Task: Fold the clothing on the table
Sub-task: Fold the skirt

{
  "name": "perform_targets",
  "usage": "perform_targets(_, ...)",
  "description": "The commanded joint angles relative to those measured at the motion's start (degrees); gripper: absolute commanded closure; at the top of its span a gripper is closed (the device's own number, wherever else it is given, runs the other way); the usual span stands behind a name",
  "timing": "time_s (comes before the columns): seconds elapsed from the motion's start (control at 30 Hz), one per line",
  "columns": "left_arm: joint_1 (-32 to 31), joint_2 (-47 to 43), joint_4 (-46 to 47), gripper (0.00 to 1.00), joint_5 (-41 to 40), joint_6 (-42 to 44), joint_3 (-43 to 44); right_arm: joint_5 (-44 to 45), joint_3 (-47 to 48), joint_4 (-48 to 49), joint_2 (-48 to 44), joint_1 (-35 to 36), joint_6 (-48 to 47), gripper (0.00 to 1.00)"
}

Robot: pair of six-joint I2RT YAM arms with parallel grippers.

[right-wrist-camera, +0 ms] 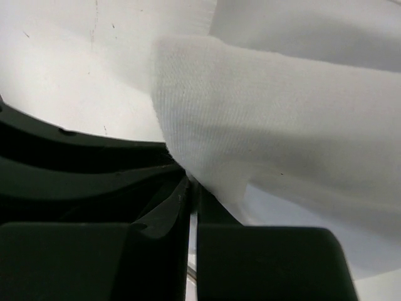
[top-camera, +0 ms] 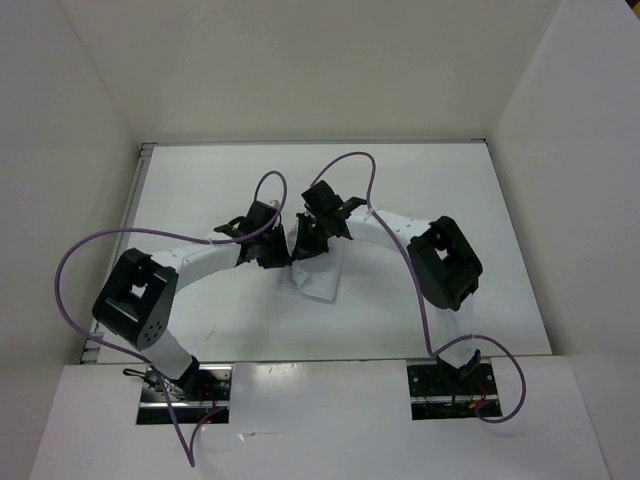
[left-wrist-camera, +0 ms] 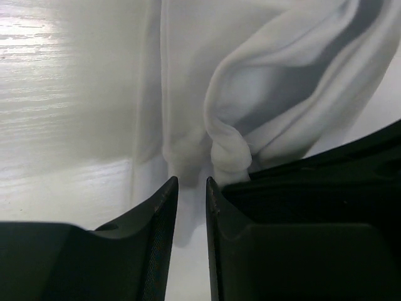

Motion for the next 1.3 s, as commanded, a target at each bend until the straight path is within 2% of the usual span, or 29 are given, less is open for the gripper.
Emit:
perform_targets(0.0, -0.18, -2.47, -1.22, 0.69, -0.92, -0.59, -0.27, -1.29, 4.37, 3.13, 1.48, 0.64, 0.11, 1.00)
perform_targets(0.07, -0.18, -2.99, -2.62, 0.67, -2.14, -0.59, -0.27, -1.29, 4.91, 3.66, 2.27, 0.64, 0.11, 0.99)
perform_targets(0.2, -0.18, -5.27, -6.30, 0.57, -6.44, -0.59, -0.27, -2.42, 5.96, 4.44, 3.60, 0.64, 0.11, 0.76)
perform_targets(0.27, -0.18, -8.60, -8.32, 0.52, -10.49, -1.90, -0.27, -4.61, 5.96, 5.85, 3.60, 0.64, 0.63, 0.69)
perform_targets(0.33, -0.18, -12.98, -8.86, 0.51, -13.03, -2.43, -0.27, -6.20, 5.35, 8.74, 3.60, 0.64, 1.34, 0.64)
perform_targets(0.43, 0.34, -18.43, -11.14, 0.49, -13.57, -2.43, 0.33, -10.68, 3.34, 13.22, 1.84, 0.64, 3.44, 0.63)
perform_targets(0.57, 0.34, -23.38, -11.24, 0.49, -10.08, -1.12, 0.34, -9.39, 1.30, 13.69, -5.60, -0.50, 4.68, 0.64)
perform_targets(0.63, 0.34, -23.99, -10.37, 0.49, -7.70, -0.33, 0.34, -0.36, 0.77, 9.83, -8.78, -1.02, 3.54, 0.68)
perform_targets(0.67, 0.34, -24.00, -8.44, 0.52, -4.73, 0.20, -0.36, 3.51, 1.56, 4.50, -11.06, -1.03, 2.93, 0.70)
perform_targets(0.73, 0.34, -22.25, -4.93, 0.68, -1.64, 1.69, -0.88, 13.42, 1.57, -0.71, -13.01, -1.03, 2.40, 0.81)
perform_targets(0.83, 0.34, -18.03, -0.36, 0.86, 5.30, 4.06, -0.89, 17.07, -0.98, -1.96, -15.21, -2.60, 1.78, 0.90)
perform_targets(1.03, 0.34, -6.79, 6.50, 0.87, 17.18, 6.36, 3.07, 18.40, -3.52, -3.02, -16.26, -4.81, 1.78, 0.95)
perform_targets(1.17, 1.21, 1.82, 6.52, 0.88, 15.26, 6.36, 6.93, 17.88, -6.42, -3.02, -18.19, -4.81, 1.78, 0.95)
perform_targets(1.27, 2.98, 4.82, 6.52, 0.89, 12.63, 5.13, 6.93, 17.87, -9.84, -3.02, -20.74, -4.81, 1.78, 0.95)
